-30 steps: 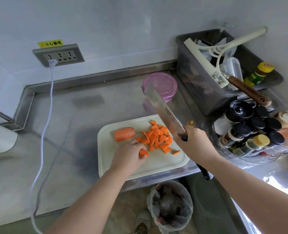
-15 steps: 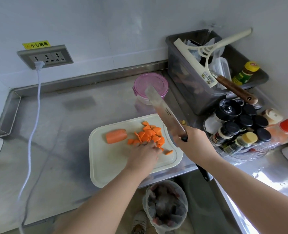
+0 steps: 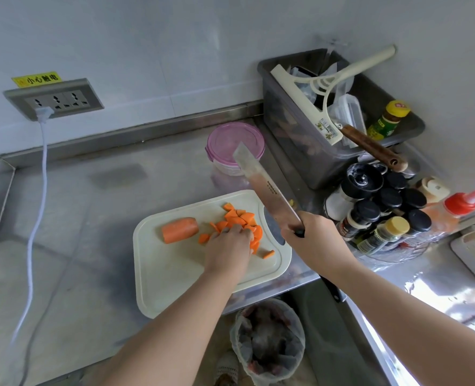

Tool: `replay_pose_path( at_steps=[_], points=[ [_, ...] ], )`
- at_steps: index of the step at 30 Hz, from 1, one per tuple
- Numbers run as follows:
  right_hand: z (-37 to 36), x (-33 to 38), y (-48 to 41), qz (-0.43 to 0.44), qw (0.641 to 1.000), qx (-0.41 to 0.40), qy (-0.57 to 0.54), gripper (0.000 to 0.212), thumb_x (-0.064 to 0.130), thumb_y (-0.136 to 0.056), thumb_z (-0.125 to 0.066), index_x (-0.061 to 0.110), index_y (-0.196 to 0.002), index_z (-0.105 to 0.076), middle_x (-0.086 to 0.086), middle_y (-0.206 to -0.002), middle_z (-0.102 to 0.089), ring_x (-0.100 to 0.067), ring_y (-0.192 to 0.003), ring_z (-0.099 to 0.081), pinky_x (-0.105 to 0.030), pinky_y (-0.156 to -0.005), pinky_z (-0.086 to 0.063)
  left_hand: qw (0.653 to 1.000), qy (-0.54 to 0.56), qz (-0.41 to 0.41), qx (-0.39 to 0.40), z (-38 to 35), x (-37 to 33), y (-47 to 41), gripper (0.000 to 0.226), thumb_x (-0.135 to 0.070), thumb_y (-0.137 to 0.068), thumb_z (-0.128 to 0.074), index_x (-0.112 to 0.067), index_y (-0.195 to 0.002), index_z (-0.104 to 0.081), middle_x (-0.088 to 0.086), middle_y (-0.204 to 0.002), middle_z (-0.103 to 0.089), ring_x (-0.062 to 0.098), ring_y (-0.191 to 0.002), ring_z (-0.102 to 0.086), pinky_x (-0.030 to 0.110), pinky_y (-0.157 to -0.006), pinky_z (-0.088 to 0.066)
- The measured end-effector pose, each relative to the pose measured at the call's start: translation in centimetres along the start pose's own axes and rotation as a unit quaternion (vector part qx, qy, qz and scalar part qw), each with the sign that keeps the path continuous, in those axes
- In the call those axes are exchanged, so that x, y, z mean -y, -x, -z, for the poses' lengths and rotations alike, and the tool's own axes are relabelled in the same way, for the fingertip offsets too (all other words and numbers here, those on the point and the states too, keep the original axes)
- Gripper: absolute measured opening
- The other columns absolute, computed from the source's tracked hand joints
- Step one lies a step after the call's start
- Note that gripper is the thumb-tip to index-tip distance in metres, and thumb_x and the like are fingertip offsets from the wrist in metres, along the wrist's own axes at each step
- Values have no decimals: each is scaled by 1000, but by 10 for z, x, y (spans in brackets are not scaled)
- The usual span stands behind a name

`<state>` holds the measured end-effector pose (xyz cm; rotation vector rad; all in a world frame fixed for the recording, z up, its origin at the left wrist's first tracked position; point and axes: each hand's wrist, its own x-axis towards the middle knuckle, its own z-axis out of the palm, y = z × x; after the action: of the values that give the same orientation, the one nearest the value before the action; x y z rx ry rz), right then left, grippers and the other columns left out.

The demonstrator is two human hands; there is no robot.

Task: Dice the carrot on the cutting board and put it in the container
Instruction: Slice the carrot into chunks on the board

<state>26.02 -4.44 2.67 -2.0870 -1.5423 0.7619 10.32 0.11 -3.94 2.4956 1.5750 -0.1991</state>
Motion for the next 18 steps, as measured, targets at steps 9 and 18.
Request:
replay_pose_path(
  at_steps=[9,18],
  points=[
    [-4,1,-4,3,1000,8,11,22,20,-91,-56,3,-78,-55,-2,-62,-52,-11,-51,-40,-19,-48,-30,999,25,36,25,2,-8,-4,40,-45,-93,-50,-20,-125,-52,4,-130,-50,23,-116,-53,35,-91,-44],
    [0,1,-6,8,1000,10,11,22,17,-91,-56,1,-76,-56,2,-56,-45,-10,-47,-36,-13,-45,-35,997,28,55,45,8,-19,-9,33,-35,-96,-49,-16,-122,-54,4,-123,-55,22,-105,-59,28,-73,-44]
  ],
)
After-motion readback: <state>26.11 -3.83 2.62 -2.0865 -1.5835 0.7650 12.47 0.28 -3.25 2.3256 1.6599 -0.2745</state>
